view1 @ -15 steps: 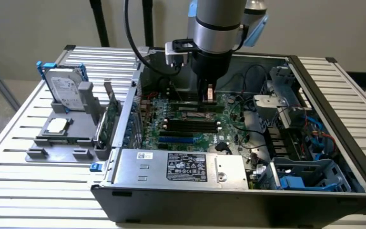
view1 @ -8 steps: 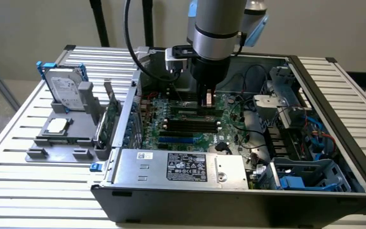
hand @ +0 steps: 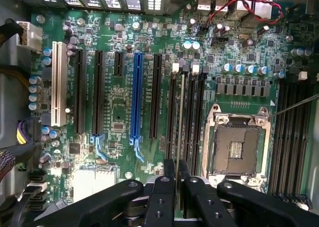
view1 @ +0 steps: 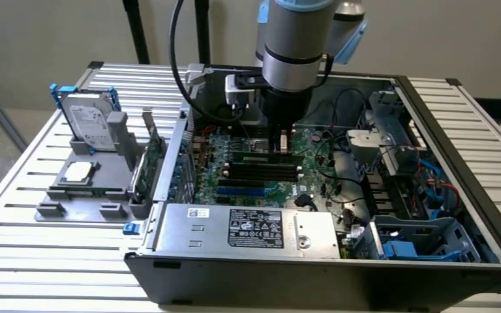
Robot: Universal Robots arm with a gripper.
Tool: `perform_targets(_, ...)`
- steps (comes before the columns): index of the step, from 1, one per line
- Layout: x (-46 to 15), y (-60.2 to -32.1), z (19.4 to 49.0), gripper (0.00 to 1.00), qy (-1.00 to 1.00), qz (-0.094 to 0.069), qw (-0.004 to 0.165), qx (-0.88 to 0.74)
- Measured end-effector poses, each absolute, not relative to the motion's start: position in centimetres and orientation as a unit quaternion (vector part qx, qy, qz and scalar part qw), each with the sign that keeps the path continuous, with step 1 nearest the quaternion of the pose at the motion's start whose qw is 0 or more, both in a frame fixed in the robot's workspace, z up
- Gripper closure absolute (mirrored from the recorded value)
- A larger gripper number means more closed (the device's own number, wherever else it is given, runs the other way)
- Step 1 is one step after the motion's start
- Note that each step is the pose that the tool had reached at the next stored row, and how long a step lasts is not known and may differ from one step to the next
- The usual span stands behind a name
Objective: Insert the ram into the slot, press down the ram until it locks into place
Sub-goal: 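Insert the ram into the slot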
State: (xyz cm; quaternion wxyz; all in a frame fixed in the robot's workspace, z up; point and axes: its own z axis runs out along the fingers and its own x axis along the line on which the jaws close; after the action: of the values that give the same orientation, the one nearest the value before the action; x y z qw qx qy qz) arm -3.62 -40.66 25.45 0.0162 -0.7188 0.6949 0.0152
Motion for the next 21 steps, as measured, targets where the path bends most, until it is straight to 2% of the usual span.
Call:
perform_targets(10, -3.9, -40.7, 23.7, 0.86, 0.695, 0.015, 0.017, -0.719)
perform_targets(21, -3.9, -40.7, 23.5, 0.86, 0.695, 0.012, 0.019, -0.719)
